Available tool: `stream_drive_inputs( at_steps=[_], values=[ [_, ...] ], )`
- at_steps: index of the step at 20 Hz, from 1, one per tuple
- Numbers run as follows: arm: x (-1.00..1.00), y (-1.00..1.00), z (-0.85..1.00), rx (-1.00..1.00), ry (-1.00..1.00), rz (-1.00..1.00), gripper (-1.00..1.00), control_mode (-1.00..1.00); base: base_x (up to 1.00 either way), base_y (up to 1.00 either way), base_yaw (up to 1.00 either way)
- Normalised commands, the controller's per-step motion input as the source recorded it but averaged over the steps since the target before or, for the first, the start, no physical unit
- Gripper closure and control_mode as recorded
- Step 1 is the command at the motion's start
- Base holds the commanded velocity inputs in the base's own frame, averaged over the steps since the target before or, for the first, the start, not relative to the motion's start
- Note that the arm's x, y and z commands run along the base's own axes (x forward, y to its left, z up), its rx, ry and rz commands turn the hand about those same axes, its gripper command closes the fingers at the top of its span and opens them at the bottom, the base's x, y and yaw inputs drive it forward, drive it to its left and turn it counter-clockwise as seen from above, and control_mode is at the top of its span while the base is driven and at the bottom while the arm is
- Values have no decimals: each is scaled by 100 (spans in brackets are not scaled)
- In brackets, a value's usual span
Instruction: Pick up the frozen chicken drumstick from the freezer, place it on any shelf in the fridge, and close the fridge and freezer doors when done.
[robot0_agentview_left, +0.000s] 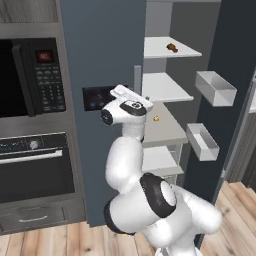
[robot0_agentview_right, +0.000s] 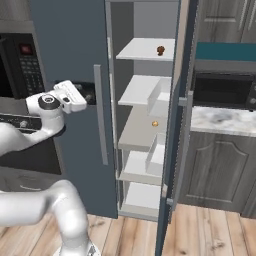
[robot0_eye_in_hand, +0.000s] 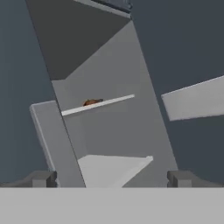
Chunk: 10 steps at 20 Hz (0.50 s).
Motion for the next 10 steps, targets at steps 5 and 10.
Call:
stream_drive_inputs(
  at_steps=[5,10],
  values=[
    [-100,-35,35,7,18,14,-100,-100,0,0,0],
    [-100,-69,38,11,18,17,-100,-100,0,0,0]
  ],
)
